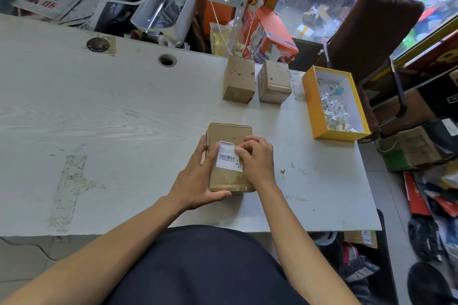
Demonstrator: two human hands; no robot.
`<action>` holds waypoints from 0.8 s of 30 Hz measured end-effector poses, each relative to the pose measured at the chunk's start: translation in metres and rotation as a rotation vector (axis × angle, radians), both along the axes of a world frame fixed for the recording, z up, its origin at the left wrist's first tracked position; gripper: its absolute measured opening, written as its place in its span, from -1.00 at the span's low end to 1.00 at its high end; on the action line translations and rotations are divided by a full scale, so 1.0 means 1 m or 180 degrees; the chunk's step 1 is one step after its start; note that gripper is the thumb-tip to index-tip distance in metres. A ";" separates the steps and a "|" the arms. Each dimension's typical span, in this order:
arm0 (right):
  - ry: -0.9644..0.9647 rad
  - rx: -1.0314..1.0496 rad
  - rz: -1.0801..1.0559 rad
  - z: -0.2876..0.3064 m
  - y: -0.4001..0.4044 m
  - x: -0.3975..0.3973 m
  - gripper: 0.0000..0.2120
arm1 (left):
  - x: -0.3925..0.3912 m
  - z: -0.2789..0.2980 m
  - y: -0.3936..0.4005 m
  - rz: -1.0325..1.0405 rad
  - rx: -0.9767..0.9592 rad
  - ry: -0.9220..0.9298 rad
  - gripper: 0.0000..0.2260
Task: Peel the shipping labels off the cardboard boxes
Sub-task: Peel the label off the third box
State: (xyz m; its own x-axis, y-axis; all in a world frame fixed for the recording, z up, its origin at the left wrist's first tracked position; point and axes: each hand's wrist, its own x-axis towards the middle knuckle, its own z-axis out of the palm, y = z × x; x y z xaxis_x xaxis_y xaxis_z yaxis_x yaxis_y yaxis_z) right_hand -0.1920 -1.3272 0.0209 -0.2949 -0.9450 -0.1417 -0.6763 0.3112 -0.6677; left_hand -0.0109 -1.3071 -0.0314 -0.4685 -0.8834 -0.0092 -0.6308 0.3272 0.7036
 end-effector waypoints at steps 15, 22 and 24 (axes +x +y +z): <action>-0.0106 -0.0021 -0.0042 -0.002 0.002 0.001 -0.90 | 0.000 0.001 0.001 0.0049 0.0102 -0.0089 0.13; -0.0080 -0.0092 -0.0053 -0.003 0.003 0.002 -0.91 | -0.001 0.000 0.001 0.0056 0.0094 -0.0078 0.13; -0.0041 -0.0082 -0.0033 -0.003 0.003 0.002 -0.90 | 0.000 0.000 0.002 0.0054 0.0101 -0.0083 0.13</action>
State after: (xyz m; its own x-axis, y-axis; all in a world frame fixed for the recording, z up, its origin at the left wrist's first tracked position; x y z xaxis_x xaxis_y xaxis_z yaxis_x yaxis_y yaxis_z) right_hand -0.1903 -1.3243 0.0175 -0.3030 -0.9453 -0.1211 -0.6644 0.3007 -0.6843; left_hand -0.0113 -1.3056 -0.0310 -0.4528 -0.8903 -0.0493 -0.6543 0.2941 0.6967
